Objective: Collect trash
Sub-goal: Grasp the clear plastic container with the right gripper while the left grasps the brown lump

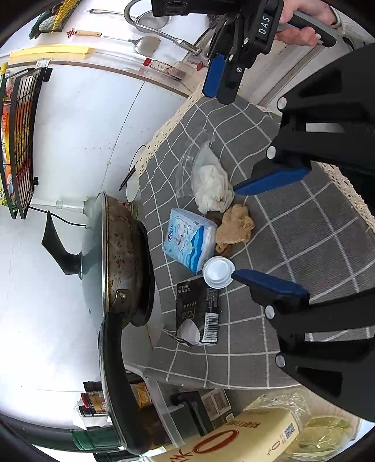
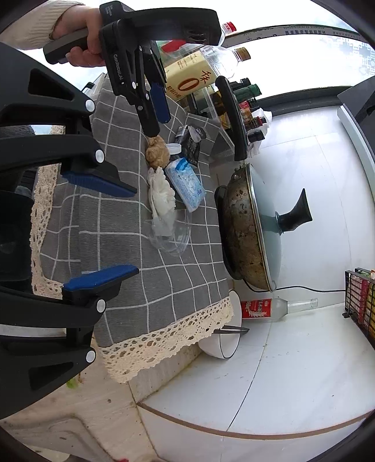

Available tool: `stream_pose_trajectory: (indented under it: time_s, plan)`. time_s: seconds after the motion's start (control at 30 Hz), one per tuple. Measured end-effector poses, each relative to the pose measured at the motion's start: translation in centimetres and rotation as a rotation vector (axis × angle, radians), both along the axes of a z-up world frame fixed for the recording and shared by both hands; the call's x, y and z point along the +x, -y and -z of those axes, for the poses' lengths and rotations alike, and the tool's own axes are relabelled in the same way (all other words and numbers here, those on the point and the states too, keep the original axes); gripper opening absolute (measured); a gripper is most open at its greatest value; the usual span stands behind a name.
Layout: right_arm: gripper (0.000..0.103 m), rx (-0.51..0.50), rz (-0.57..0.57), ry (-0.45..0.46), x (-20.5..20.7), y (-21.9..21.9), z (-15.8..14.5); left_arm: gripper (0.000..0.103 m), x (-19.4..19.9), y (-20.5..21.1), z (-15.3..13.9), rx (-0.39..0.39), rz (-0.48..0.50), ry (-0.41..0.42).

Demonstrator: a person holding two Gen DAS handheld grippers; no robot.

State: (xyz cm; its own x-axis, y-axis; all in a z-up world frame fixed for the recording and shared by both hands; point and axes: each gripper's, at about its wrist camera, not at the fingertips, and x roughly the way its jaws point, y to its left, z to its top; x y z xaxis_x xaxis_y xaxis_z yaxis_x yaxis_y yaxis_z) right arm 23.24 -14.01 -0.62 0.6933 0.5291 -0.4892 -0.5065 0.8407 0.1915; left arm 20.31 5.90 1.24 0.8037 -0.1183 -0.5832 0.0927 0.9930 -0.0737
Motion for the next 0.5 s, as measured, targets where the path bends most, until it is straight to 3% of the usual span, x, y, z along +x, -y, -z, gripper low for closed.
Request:
stream_pose_trajectory:
  time_s: [0.5]
  plan:
    - [0.049,0.011,0.007,-0.049,4.4,-2.2,0.5,0.055,3.0,0.2,1.8,-0.010,0.022,-0.024]
